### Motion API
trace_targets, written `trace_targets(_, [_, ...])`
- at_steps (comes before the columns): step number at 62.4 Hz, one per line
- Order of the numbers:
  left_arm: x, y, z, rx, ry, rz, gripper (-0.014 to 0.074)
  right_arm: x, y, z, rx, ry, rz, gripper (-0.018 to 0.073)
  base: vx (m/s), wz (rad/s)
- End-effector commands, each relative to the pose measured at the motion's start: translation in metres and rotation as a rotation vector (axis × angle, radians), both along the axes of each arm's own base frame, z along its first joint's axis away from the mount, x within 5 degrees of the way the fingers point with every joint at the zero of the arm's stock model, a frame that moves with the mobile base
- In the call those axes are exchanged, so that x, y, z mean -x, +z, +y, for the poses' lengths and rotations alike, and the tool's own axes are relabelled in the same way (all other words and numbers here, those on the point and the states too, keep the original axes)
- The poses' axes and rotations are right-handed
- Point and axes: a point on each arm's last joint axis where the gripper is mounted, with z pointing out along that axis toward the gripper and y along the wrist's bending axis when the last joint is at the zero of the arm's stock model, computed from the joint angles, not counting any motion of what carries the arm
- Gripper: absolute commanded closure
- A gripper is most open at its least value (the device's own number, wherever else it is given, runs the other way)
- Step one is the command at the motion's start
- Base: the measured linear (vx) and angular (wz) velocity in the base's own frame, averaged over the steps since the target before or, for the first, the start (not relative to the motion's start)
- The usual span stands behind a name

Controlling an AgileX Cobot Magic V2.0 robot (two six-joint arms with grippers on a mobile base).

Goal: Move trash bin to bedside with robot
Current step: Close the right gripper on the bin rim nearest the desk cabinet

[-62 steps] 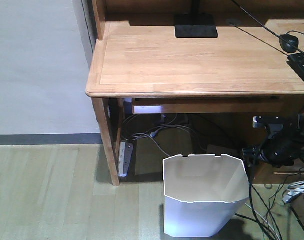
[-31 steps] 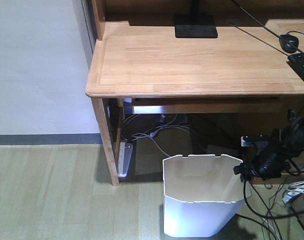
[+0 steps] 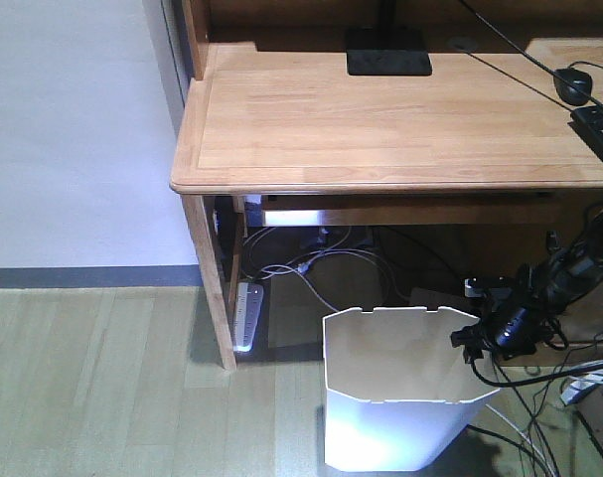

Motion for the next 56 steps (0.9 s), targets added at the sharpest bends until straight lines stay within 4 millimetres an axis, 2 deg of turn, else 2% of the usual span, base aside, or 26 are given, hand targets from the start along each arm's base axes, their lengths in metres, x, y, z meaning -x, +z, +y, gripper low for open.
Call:
trace_targets(1, [-0.001,-0.003,0.000,0.014,-0.004,-0.058,0.0602,-0.024,0.019,-0.010,0.007,-0.007,-0.061,0.0063,0.00,0.00])
trace_targets(16, [-0.001,-0.003,0.000,0.014,-0.004,-0.058,0.0602,-0.030,0.009,-0.023,0.004,-0.032,-0.074,0.0063,0.00,0.00])
trace_targets(43, [-0.001,-0.003,0.000,0.014,-0.004,-0.058,0.0602,-0.037,-0.024,-0.024,-0.009,-0.030,-0.058,0.0065,0.00,0.00])
trace_targets(51, [-0.001,-0.003,0.000,0.014,-0.004,-0.058,0.0602,-0.041,-0.031,-0.024,-0.018,-0.032,-0.048,0.0095,0.00,0.00])
trace_targets(56, [-0.001,-0.003,0.000,0.014,-0.004,-0.058,0.0602,-0.046,-0.033,-0.025,-0.025,-0.037,-0.046,0.0148,0.00,0.00])
